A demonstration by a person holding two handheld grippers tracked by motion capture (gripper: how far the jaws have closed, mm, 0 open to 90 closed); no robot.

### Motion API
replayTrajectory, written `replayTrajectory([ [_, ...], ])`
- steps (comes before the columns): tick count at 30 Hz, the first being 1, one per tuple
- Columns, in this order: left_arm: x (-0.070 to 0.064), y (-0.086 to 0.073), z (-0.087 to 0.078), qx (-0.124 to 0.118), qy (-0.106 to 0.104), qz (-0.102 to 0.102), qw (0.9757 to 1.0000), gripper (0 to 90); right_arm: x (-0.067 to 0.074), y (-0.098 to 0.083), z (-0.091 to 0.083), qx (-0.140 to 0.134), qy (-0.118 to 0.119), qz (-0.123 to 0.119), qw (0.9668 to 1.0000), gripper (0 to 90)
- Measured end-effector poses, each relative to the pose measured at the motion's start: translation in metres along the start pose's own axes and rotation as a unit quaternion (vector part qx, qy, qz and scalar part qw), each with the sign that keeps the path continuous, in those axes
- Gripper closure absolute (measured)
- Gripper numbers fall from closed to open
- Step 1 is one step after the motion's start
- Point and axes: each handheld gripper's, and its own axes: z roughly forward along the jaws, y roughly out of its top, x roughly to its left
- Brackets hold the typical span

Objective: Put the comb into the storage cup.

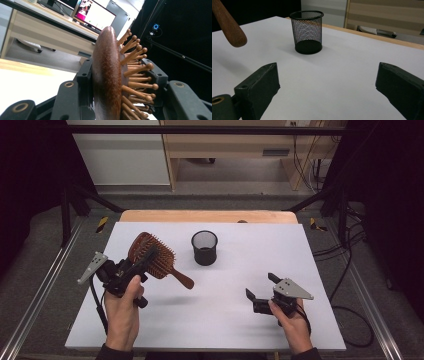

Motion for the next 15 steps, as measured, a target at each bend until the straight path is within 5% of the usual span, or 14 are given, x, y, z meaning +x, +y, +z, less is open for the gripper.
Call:
replayTrajectory([
  [7,-0.005,0.009,0.017,0.01,-0.007,-0.016,0.9998,50.2,-0.001,0.001,-0.002,-0.006,0.0,0.005,1.0,5.5],
  [15,-0.016,0.016,0.029,0.014,-0.011,0.001,0.9998,50.2,0.0,0.001,-0.002,-0.009,0.0,0.006,0.9999,5.5],
])
